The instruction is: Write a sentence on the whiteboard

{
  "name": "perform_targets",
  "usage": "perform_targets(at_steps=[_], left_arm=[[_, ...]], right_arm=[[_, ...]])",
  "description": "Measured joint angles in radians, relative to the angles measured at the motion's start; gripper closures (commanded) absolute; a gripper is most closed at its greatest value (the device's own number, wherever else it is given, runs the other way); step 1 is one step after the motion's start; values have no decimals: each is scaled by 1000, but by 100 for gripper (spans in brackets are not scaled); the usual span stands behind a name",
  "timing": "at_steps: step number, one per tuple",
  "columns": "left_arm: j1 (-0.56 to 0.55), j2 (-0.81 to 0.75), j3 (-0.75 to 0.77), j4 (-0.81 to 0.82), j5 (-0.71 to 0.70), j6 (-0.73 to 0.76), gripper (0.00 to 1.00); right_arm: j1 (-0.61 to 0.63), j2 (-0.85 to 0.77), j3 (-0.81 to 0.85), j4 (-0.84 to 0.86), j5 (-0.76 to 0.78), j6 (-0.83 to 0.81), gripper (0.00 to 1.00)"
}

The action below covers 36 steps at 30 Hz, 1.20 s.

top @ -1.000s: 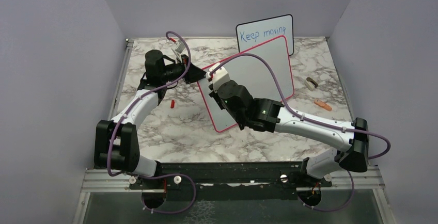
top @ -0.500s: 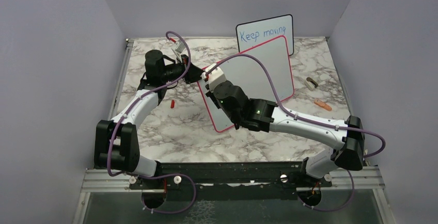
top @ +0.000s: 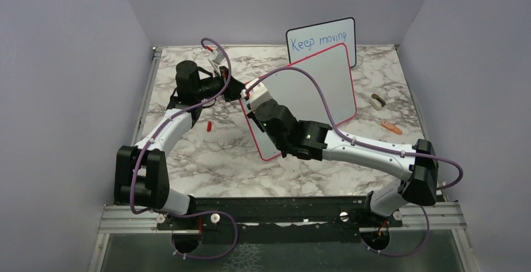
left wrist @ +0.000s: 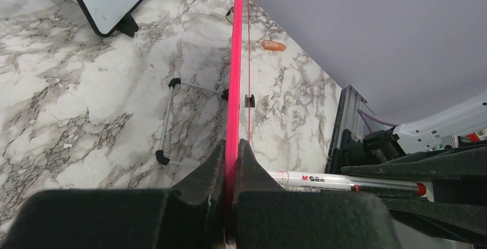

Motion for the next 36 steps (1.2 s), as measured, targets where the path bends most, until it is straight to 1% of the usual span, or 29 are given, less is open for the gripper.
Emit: perform_targets(at_steps=[21, 36], left_arm=[[-1, 0, 0, 0, -2, -2, 100], [-1, 0, 0, 0, -3, -2, 100]], right_arm=[[0, 7, 0, 28, 11, -15, 100], [0, 8, 6, 18, -54, -14, 99]])
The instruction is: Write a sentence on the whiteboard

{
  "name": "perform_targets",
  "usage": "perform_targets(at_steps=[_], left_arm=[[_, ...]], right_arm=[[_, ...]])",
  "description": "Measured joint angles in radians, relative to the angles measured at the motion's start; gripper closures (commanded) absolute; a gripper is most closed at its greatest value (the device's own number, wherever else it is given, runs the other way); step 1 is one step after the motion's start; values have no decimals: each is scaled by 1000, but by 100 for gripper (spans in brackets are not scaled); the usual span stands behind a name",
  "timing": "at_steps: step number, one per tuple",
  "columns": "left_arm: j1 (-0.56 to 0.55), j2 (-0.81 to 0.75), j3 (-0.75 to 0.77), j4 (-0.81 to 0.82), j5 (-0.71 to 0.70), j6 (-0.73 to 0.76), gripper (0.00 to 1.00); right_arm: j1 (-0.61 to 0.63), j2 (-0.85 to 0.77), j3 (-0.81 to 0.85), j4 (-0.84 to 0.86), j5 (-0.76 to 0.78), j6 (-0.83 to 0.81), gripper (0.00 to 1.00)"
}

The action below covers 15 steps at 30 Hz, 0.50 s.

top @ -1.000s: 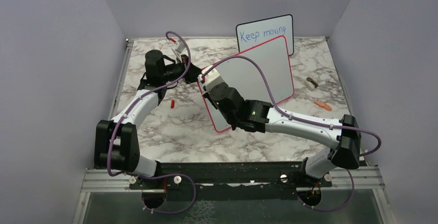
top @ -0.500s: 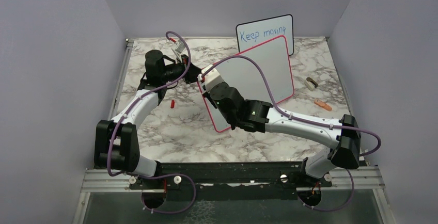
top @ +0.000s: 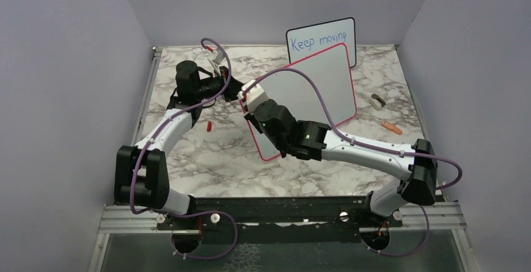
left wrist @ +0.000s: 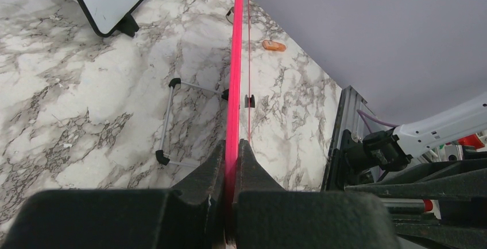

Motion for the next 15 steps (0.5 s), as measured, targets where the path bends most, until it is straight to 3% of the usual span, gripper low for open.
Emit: perform_targets(at_steps=[15], left_arm=[[0, 0, 0, 0, -1, 0, 100]], right_arm=[[5, 3, 15, -102, -5, 12, 100]])
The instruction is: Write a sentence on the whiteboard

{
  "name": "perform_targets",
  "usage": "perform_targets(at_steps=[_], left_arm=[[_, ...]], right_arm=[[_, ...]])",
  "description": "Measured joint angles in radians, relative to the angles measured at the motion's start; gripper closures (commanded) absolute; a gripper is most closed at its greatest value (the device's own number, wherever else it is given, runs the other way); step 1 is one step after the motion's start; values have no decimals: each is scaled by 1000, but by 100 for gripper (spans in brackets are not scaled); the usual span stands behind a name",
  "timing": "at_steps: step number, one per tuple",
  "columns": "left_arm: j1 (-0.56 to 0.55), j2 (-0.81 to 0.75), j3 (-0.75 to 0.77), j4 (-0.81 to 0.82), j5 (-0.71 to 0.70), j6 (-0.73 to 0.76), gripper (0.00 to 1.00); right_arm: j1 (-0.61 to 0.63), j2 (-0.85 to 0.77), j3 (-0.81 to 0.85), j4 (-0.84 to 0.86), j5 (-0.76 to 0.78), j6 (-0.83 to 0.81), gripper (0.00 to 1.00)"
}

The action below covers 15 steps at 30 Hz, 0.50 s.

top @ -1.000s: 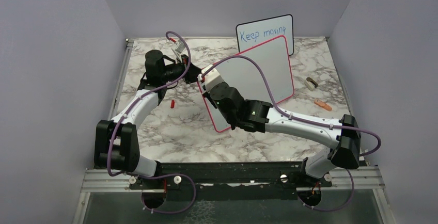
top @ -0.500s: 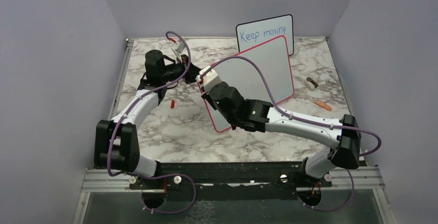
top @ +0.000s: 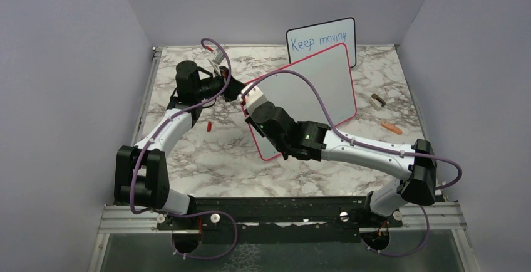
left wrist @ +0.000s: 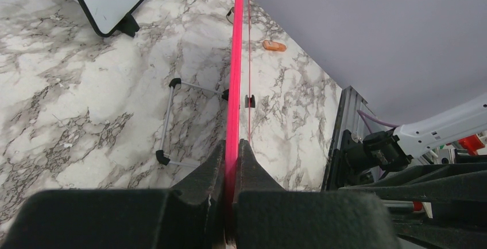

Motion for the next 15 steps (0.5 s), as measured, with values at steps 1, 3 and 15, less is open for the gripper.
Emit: perform_targets(at_steps=[1, 3, 15], left_arm=[[0, 0, 0, 0, 0, 0, 100], [0, 0, 0, 0, 0, 0, 100], [0, 0, 0, 0, 0, 0, 100]], right_arm=[[0, 0, 0, -3, 5, 0, 100], [0, 0, 0, -8, 15, 1, 100], [0, 0, 0, -52, 41, 22, 100]])
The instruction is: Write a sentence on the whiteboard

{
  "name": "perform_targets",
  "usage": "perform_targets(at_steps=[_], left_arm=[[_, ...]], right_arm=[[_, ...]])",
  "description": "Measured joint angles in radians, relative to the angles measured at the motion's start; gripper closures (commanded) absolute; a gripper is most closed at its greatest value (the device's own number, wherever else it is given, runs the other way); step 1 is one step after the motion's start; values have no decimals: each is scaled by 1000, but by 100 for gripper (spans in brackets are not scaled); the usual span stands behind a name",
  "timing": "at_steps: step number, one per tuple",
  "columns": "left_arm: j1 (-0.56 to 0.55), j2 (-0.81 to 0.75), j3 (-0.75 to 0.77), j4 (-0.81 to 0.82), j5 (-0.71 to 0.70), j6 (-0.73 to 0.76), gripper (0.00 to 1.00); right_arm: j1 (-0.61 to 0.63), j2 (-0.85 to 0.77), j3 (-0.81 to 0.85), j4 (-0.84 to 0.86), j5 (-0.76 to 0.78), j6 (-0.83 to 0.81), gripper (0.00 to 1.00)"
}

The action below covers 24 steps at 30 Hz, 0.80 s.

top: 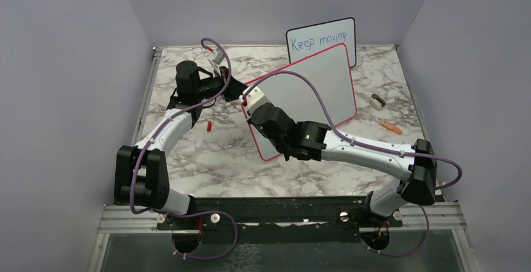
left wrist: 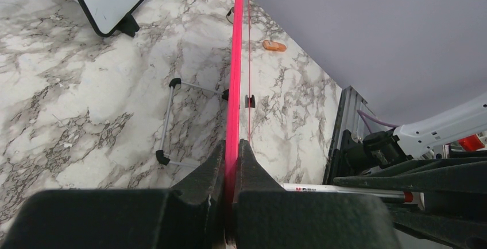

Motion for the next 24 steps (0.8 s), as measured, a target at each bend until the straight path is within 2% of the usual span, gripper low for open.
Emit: perform_targets(at_steps=[12, 24], left_arm=[[0, 0, 0, 0, 0, 0, 100], [0, 0, -1, 0, -1, 0, 100]], right_arm=[[0, 0, 0, -55, -43, 31, 100], [1, 0, 0, -30, -87, 40, 100]])
